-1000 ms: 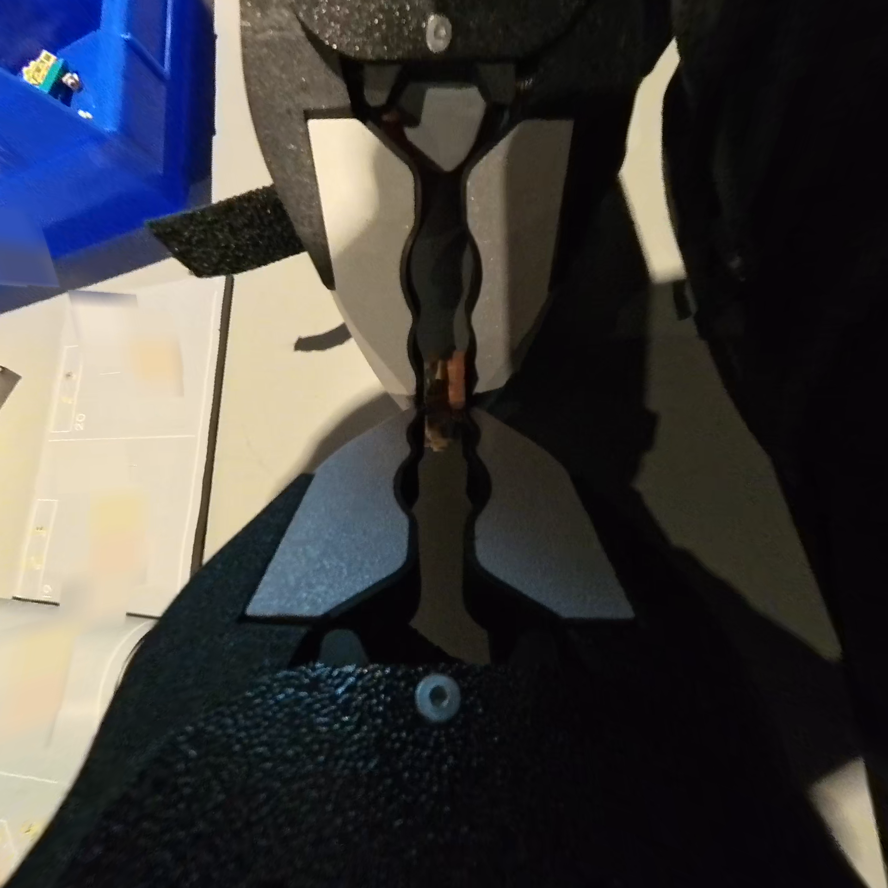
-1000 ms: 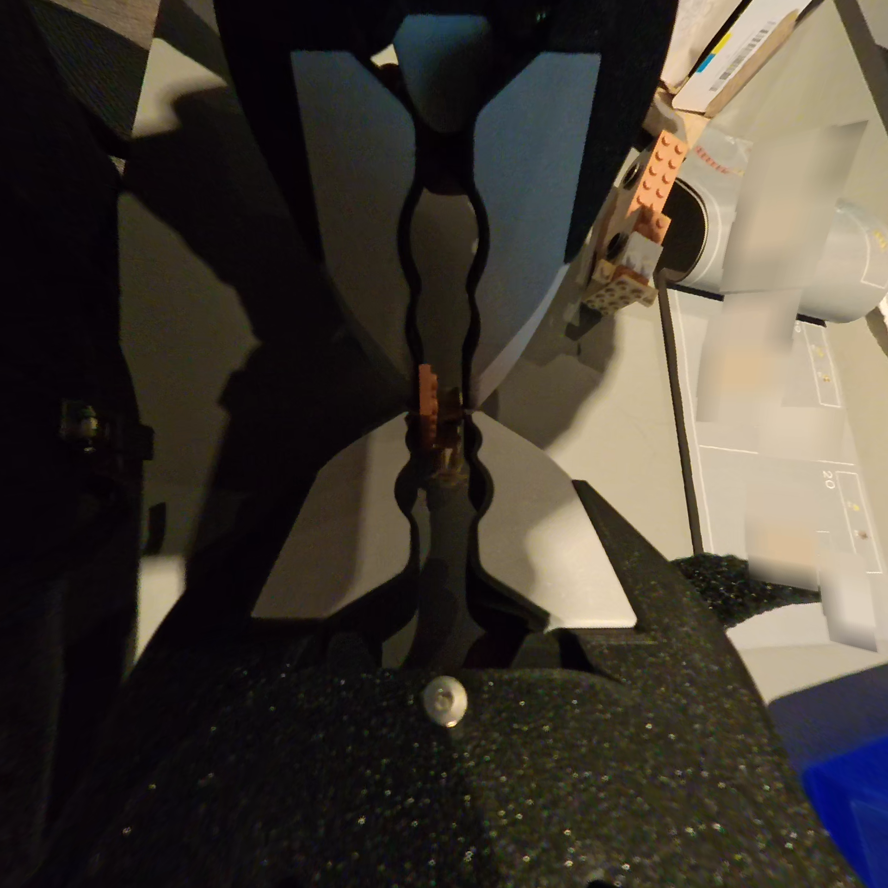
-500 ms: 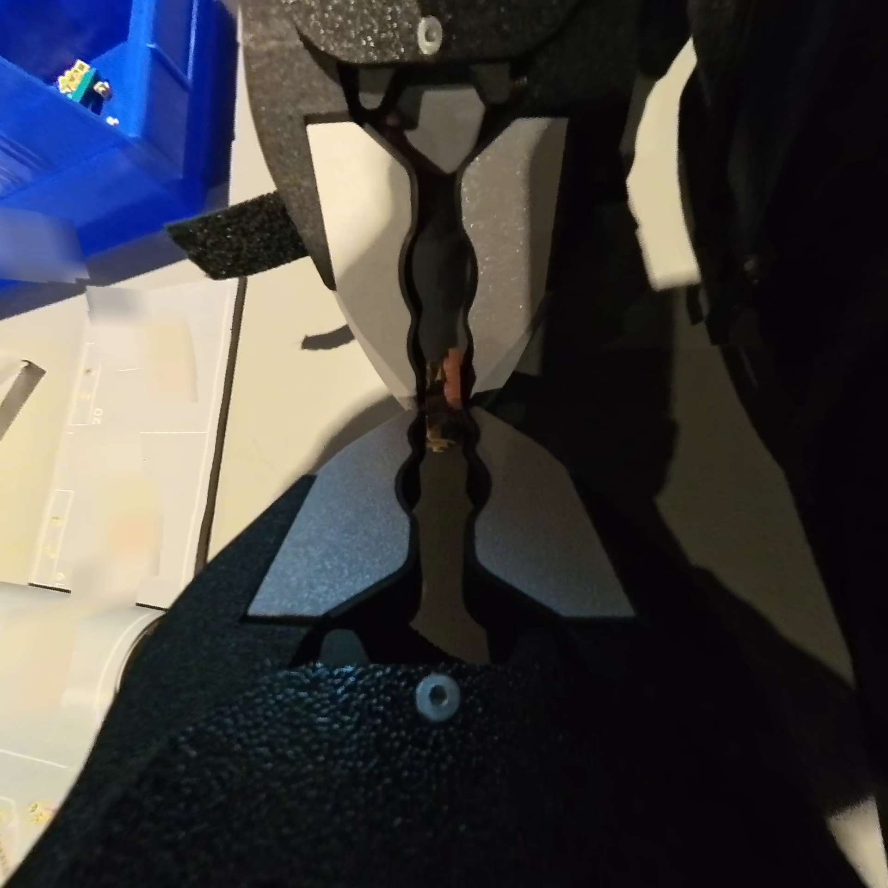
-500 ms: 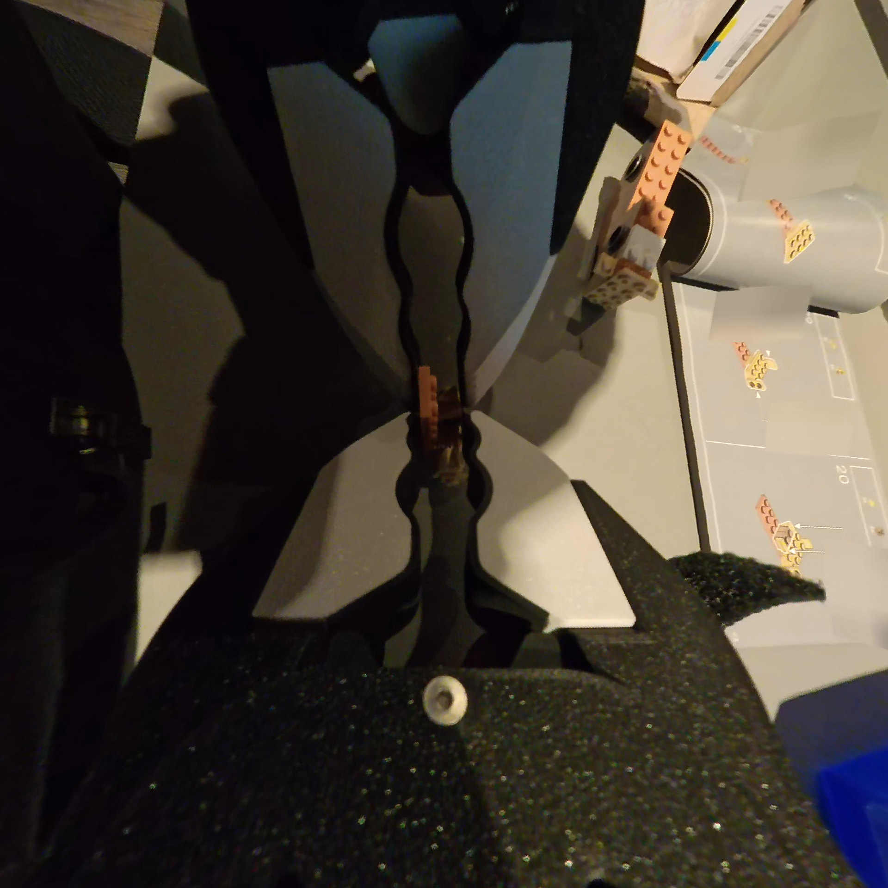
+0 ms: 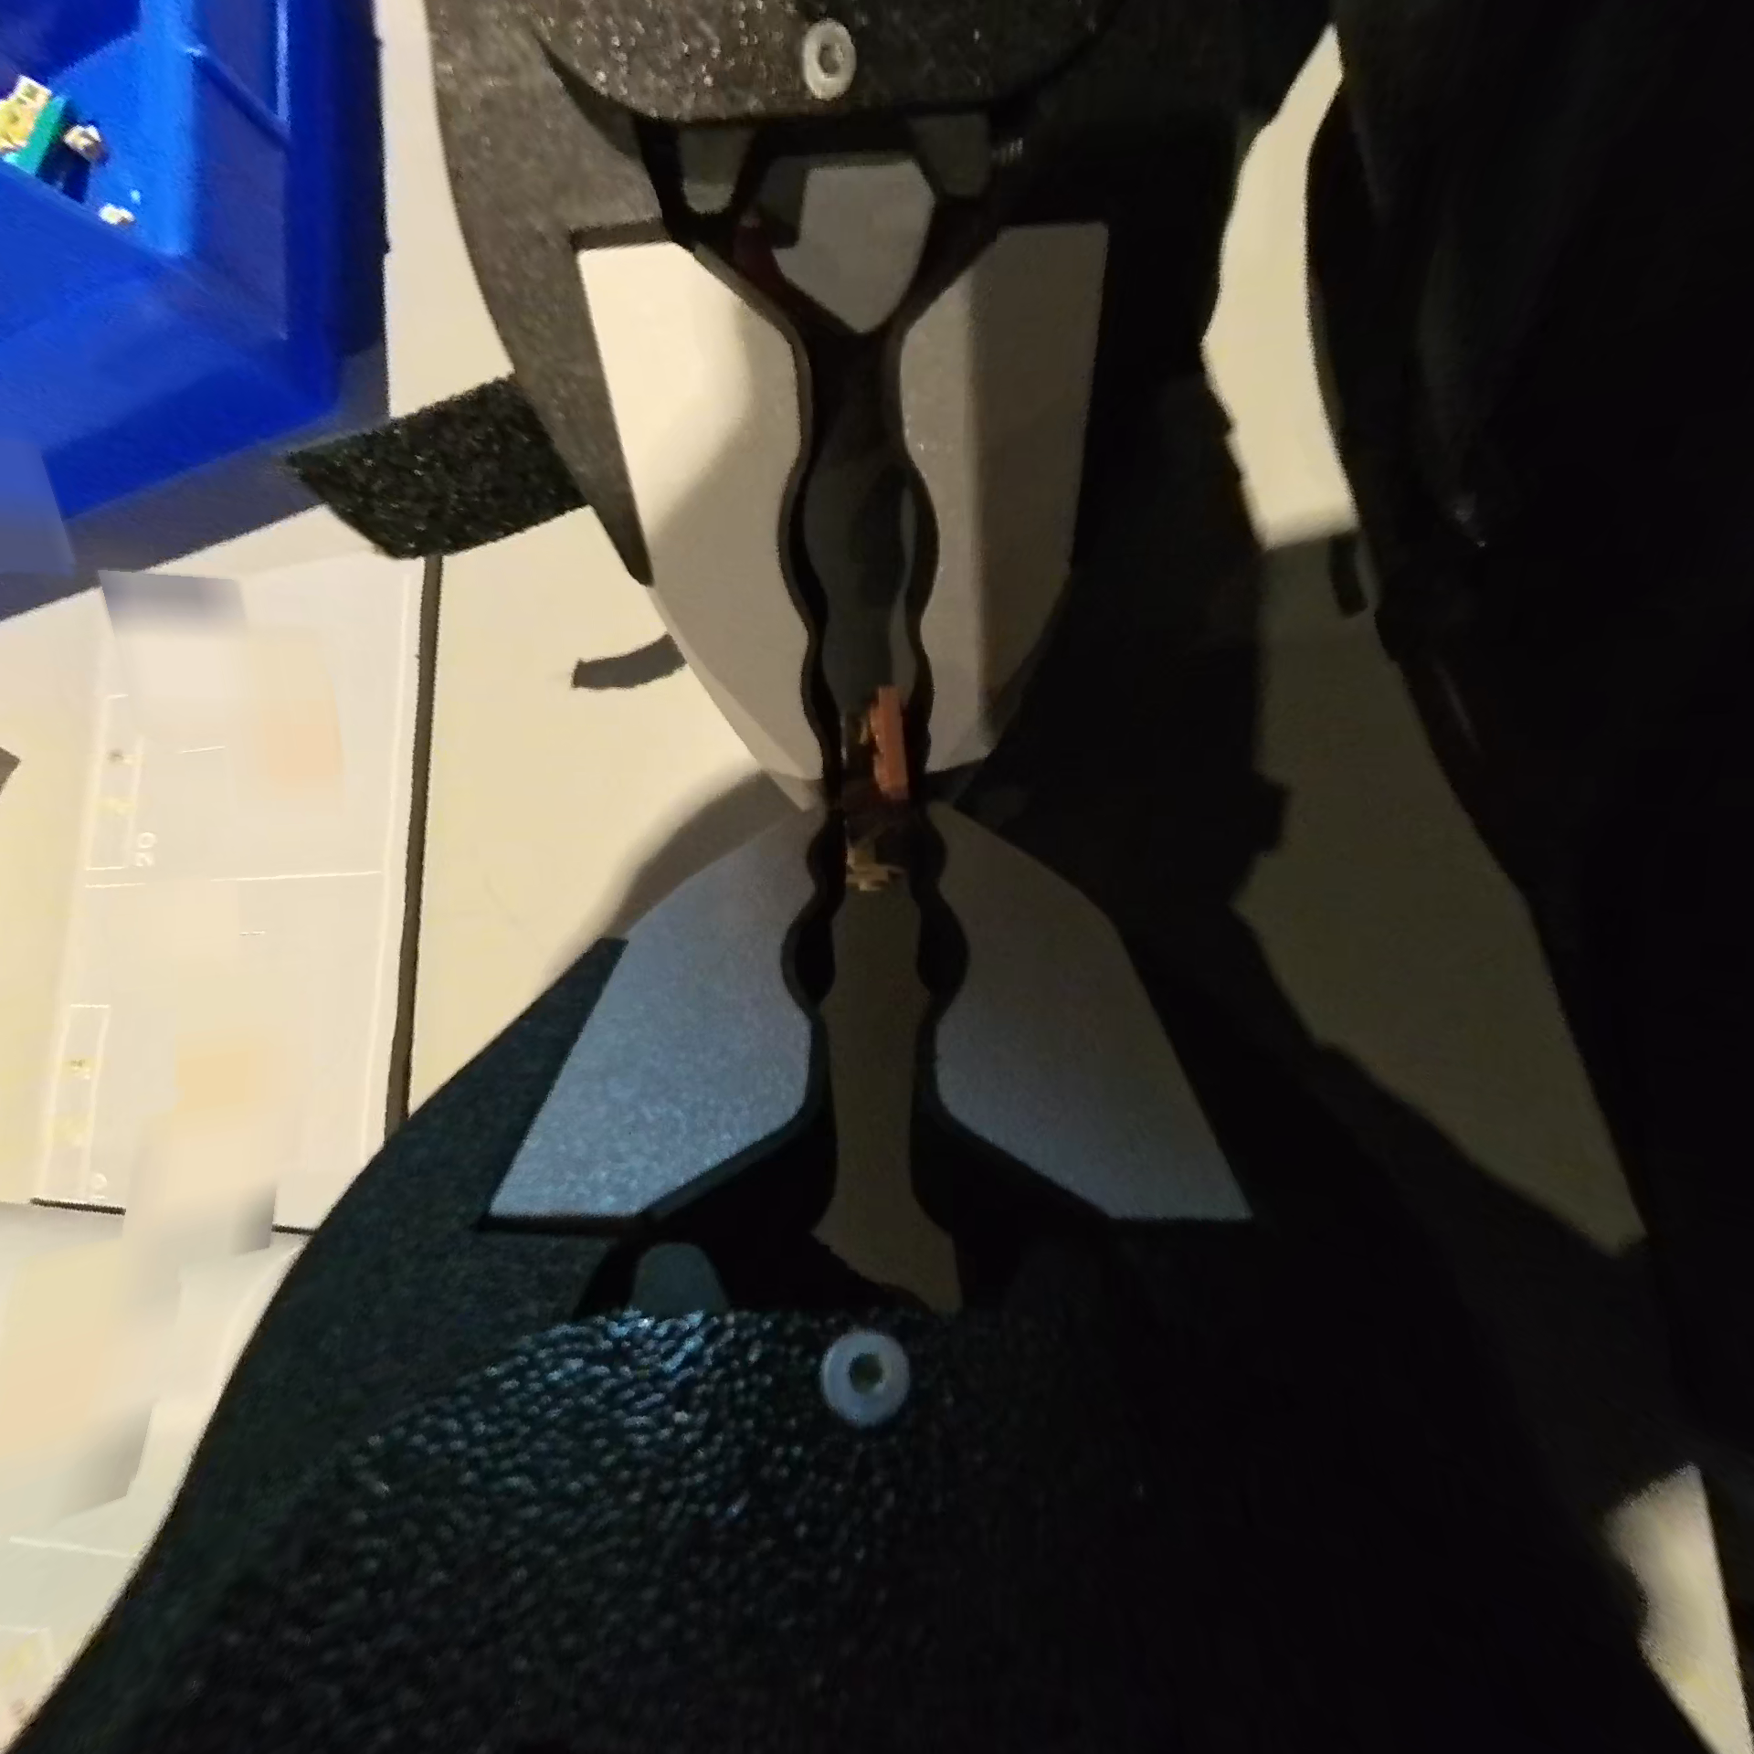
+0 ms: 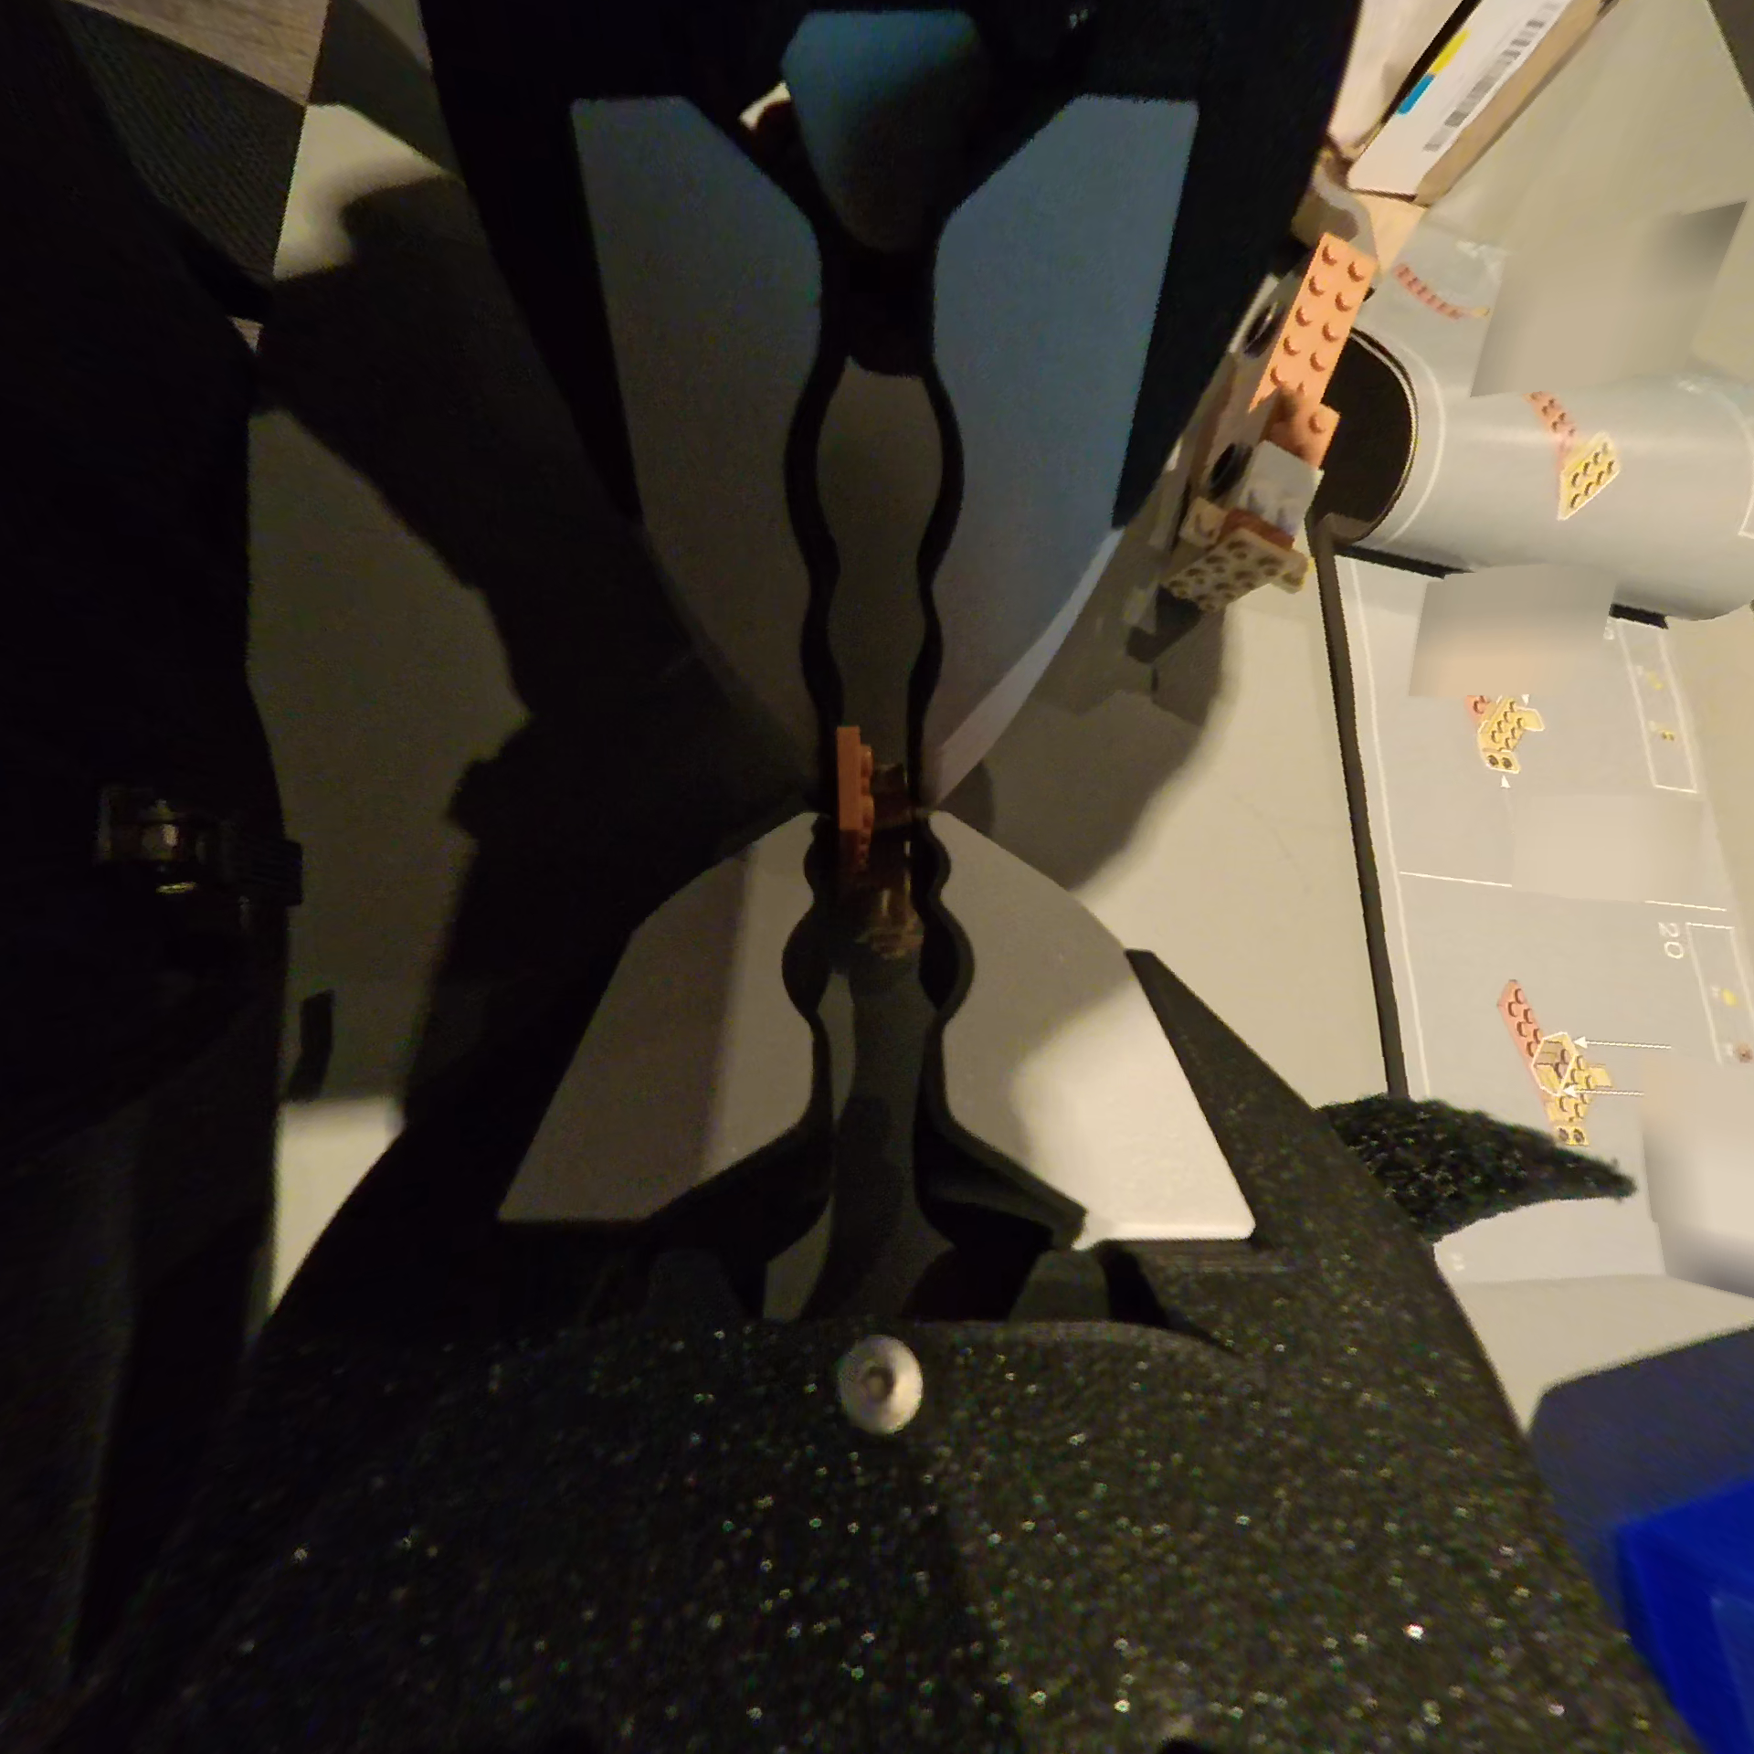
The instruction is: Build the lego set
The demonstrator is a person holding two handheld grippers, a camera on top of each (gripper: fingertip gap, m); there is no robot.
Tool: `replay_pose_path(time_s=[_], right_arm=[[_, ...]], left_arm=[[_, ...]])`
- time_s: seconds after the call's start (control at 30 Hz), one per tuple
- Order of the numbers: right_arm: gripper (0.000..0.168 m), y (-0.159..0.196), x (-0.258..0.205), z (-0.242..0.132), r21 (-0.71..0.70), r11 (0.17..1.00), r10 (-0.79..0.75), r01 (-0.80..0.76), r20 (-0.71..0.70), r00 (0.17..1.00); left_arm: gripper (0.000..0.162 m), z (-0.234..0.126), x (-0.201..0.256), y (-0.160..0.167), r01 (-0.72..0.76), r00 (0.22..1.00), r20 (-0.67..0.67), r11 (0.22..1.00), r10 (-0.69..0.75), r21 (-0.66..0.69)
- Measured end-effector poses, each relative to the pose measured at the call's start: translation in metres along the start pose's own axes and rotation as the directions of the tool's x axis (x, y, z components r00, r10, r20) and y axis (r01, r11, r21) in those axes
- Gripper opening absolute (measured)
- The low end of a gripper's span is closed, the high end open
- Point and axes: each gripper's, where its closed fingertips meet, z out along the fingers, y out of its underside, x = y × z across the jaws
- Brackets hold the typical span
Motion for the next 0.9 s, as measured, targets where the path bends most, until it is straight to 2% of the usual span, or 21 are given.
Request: replay_pose_path(time_s=[0.23, 0.37, 0.5, 0.57, 0.77, 0.9], right_arm=[[0.014, 0.0001, -0.0006, -0.0002, 0.002, 1.000, 0.013, -0.013, 0.010, 1.000], [0.015, 0.0001, -0.0019, -0.0008, 0.005, 1.000, 0.008, -0.008, 0.017, 1.000], [0.015, 0.0009, -0.0029, -0.0014, 0.004, 1.000, 0.013, -0.013, 0.030, 0.999], [0.018, 0.0021, -0.0032, -0.0006, -0.006, 1.000, 0.018, -0.018, 0.039, 0.999], [0.039, 0.0043, -0.0019, 0.0005, -0.023, 0.998, 0.066, -0.065, 0.067, 0.996], [0.039, 0.0012, -0.0020, -0.0009, -0.002, 0.998, 0.056, -0.056, 0.065, 0.996]], left_arm=[[0.013, -0.0001, 0.0006, -0.0005, -0.008, 1.000, 0.003, 1.000, 0.008, -0.014], [0.024, -0.0027, -0.0036, 0.0010, 0.067, 0.997, 0.028, 0.998, -0.067, 0.023], [0.024, -0.0089, -0.0064, 0.0024, 0.134, 0.990, 0.021, 0.989, -0.136, 0.068], [0.025, -0.0085, -0.0053, 0.0031, 0.152, 0.988, 0.011, 0.985, -0.153, 0.077], [0.024, -0.0008, -0.0017, 0.0052, 0.172, 0.985, 0.004, 0.982, -0.173, 0.073], [0.024, -0.0004, -0.0004, 0.0066, 0.187, 0.982, 0.012, 0.978, -0.189, 0.088]])
